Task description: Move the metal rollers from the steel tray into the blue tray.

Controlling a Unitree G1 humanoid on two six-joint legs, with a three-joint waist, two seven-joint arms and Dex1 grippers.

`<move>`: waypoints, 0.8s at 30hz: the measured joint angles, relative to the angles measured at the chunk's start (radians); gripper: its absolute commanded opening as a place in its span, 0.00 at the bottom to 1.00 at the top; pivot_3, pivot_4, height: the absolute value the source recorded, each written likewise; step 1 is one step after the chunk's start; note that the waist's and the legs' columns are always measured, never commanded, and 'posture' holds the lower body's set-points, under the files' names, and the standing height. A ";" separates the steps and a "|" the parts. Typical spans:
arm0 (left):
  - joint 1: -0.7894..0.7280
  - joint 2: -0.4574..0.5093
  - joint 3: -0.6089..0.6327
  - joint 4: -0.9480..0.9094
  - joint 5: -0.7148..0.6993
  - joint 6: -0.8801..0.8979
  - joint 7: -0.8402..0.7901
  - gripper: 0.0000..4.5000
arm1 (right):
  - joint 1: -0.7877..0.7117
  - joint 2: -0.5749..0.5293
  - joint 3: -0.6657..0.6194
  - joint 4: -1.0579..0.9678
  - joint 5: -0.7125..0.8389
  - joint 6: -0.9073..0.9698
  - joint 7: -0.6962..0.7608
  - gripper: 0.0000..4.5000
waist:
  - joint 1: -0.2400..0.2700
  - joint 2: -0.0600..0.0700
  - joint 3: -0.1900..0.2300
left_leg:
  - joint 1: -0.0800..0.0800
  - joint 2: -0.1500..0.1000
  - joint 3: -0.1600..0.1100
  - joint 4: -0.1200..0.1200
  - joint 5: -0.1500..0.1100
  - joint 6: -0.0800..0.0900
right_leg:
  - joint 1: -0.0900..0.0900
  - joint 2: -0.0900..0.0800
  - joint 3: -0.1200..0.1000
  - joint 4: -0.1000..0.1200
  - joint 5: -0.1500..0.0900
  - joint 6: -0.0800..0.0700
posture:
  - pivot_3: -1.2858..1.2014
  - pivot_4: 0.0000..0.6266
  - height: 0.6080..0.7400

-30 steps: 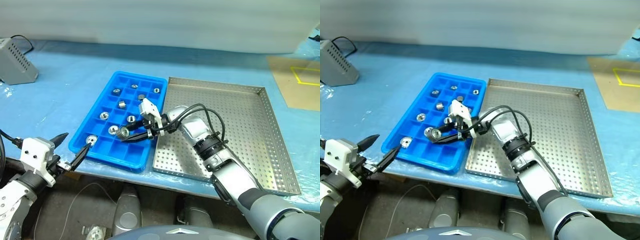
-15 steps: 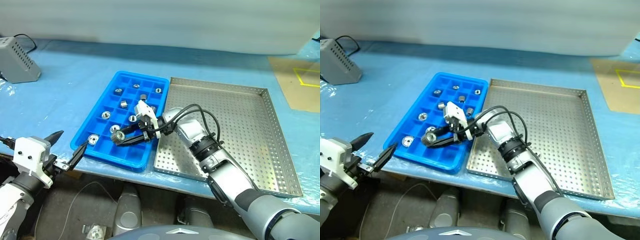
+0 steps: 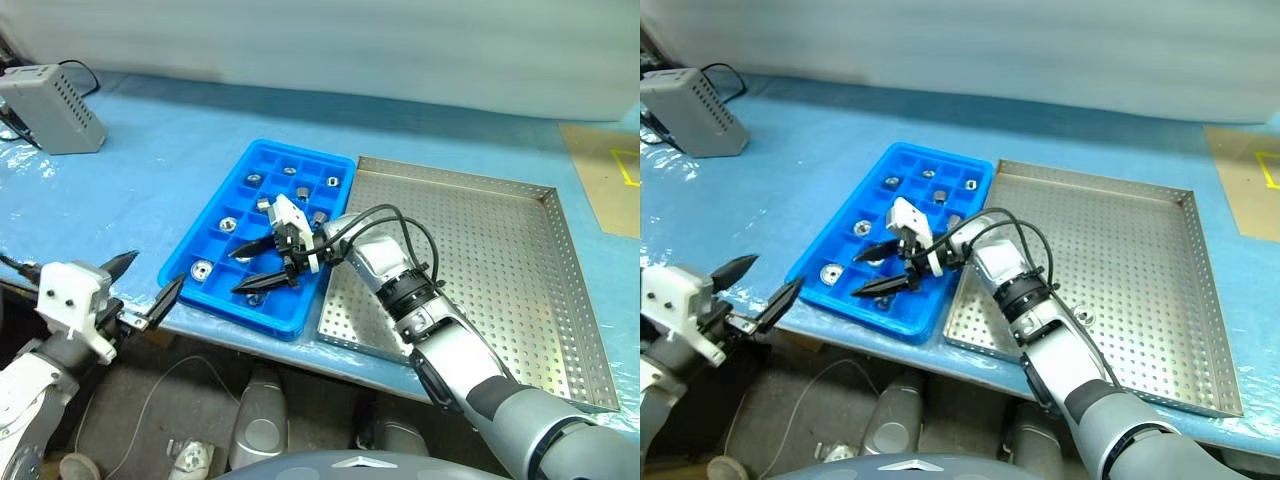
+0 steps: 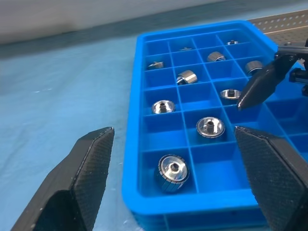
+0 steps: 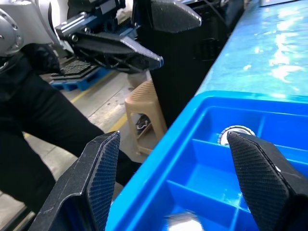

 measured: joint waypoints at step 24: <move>-0.660 -0.015 -0.478 0.641 0.124 -0.137 -0.313 0.94 | 0.355 -0.376 -0.107 -0.601 0.022 0.200 -0.231 0.82 | -0.235 -0.002 -0.003 | 0.001 0.001 0.008 0.009 0.004 -0.006 | 0.001 0.008 0.003 0.008 0.005 -0.008 | 0.43 0.24 1.00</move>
